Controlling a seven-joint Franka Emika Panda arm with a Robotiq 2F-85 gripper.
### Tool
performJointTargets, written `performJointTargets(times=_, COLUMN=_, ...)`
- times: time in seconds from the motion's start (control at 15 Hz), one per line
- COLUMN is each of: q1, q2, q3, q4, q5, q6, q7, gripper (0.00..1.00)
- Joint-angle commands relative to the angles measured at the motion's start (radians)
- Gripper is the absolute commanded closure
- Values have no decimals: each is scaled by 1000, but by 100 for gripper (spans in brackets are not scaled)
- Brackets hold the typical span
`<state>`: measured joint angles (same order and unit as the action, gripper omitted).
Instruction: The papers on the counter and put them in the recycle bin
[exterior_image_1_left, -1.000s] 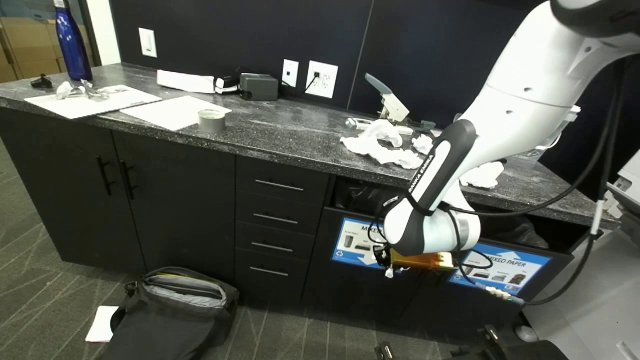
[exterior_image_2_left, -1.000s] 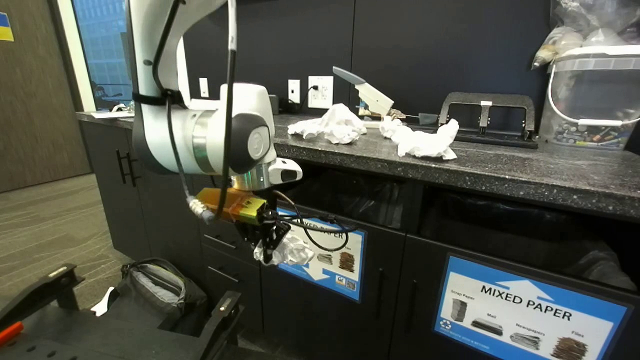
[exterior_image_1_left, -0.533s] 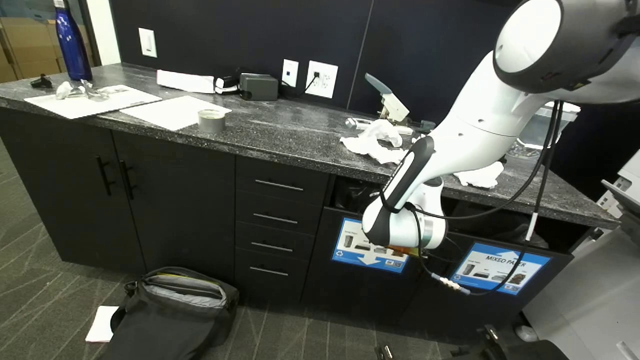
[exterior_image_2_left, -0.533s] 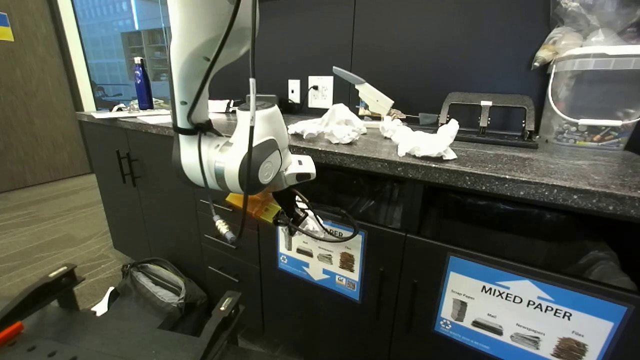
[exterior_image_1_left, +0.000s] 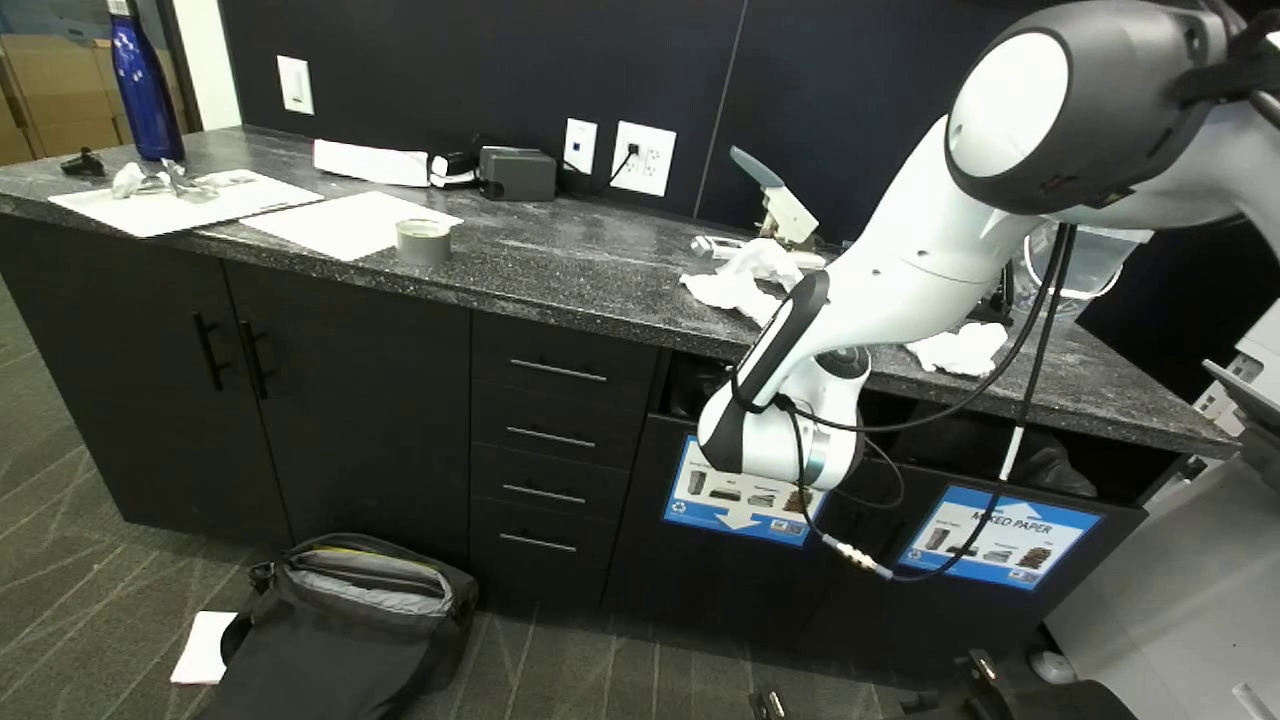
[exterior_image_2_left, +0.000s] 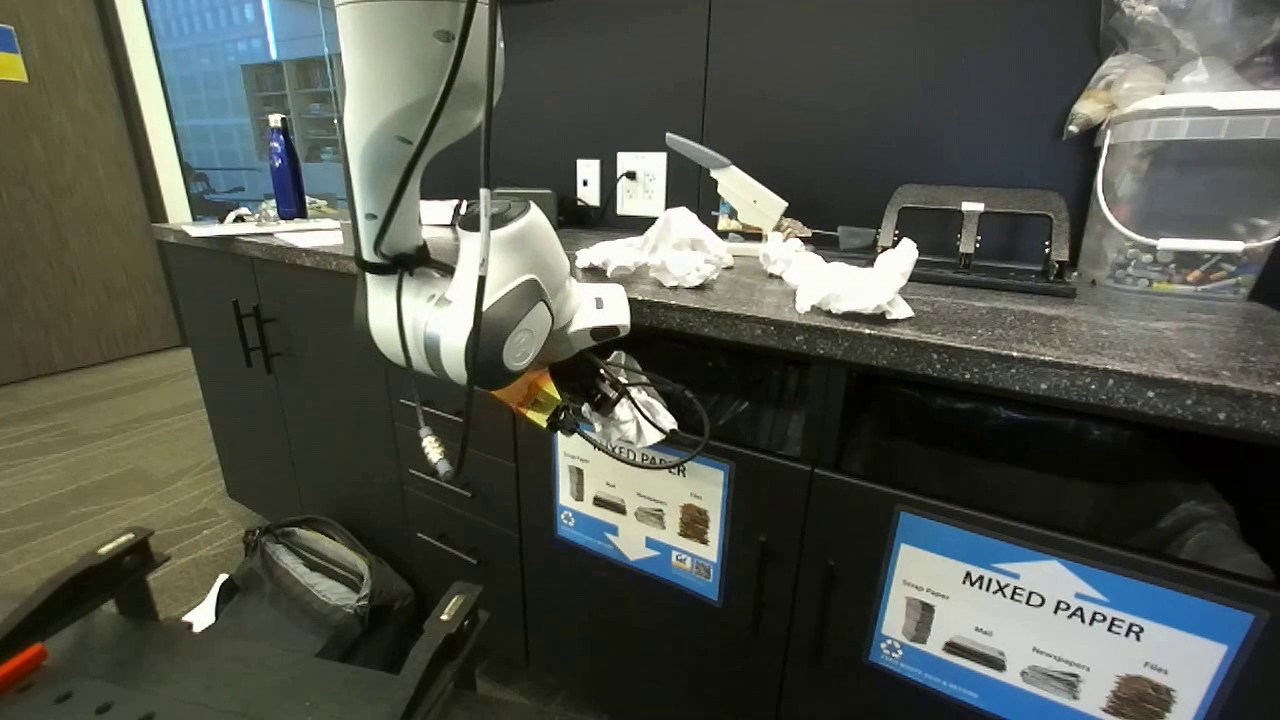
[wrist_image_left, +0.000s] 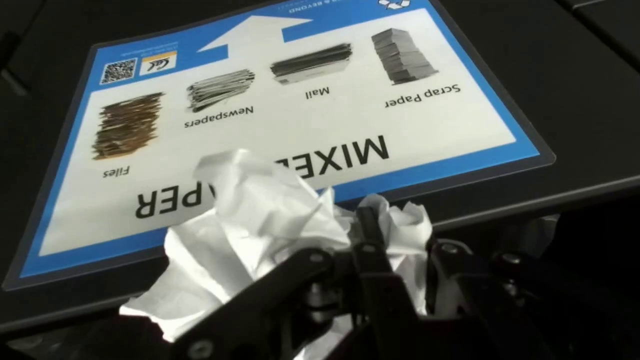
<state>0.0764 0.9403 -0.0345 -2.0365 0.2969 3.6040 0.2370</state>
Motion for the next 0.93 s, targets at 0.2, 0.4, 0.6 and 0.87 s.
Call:
performJointTargets(times=0.2, q1=57, q2=39, q3=-45, q4=109, q5=87, q6=145, q7=-36, gripper=82)
performJointTargets(times=0.4, q1=73, q2=37, q3=-63, q4=150, q5=105, q6=141, q7=-72, gripper=82)
performJointTargets(times=0.6, q1=63, q2=76, q3=-63, q4=180, q5=109, q6=99, q7=-86, gripper=82)
performJointTargets(times=0.87, q1=51, q2=120, q3=-66, q4=227, q5=102, q6=75, q7=-85, gripper=83)
